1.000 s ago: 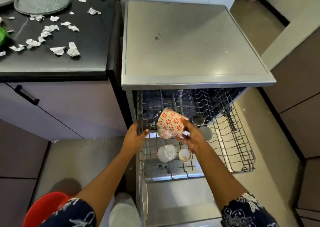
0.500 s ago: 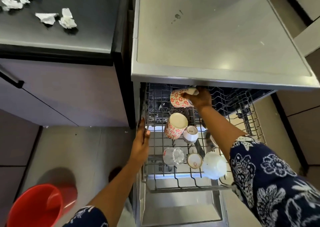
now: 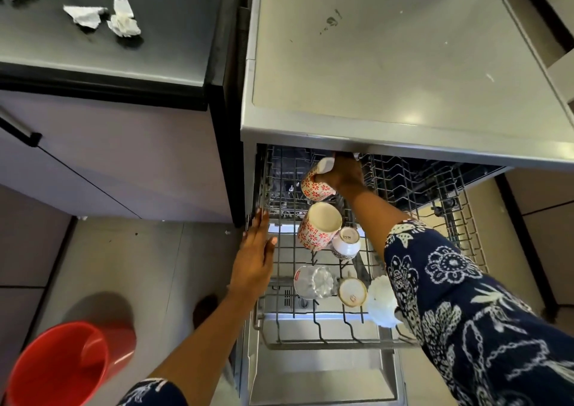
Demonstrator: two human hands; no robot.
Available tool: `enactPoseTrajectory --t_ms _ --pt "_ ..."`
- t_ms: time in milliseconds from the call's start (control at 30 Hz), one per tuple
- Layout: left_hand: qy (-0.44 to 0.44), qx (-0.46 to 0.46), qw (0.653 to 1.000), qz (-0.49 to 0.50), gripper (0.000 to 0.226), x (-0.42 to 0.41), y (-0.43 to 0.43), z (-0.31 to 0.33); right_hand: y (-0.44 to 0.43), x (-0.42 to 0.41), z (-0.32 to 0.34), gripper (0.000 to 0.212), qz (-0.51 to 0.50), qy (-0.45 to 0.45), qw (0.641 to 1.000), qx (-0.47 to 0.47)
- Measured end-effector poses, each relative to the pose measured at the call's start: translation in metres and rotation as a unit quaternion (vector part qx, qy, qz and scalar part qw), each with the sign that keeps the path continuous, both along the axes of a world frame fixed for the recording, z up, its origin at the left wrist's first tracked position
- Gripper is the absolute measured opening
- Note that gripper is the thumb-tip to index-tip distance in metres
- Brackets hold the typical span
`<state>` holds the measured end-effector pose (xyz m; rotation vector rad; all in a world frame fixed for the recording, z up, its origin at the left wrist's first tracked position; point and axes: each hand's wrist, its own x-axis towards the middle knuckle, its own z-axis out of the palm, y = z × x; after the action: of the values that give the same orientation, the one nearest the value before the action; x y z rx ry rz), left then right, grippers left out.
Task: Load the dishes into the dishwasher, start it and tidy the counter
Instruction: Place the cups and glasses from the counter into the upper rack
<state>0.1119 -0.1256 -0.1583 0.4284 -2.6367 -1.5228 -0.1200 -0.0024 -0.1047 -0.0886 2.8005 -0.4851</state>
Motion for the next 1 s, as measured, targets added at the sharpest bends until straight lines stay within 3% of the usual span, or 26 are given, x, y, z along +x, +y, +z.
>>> enactPoseTrajectory --t_ms 133,433,733,867,1000 --pt "-0.015 -0.129 0.991 -0.026 0.069 -0.002 -0.001 -0.007 -0.003 0.004 -0.014 0.088 0.019 -0.001 0.999 0.027" --pt "-0.043 -0.141 0.989 -0.022 0.065 -0.003 0.000 -0.011 0.003 -0.004 -0.031 0.088 0.004 -0.050 0.998 0.048" --pt "-0.083 -0.196 0.976 -0.050 0.064 -0.003 -0.001 -0.008 0.006 -0.009 -0.033 0.091 -0.028 -0.109 0.994 -0.010" --pt "-0.090 -0.208 0.972 -0.056 0.064 -0.004 -0.002 -0.004 0.005 -0.003 -0.029 0.090 -0.041 -0.092 0.994 -0.041" --pt "-0.090 -0.224 0.969 -0.054 0.065 -0.003 -0.002 0.001 0.018 0.015 -0.022 0.070 -0.029 -0.044 0.996 -0.077"
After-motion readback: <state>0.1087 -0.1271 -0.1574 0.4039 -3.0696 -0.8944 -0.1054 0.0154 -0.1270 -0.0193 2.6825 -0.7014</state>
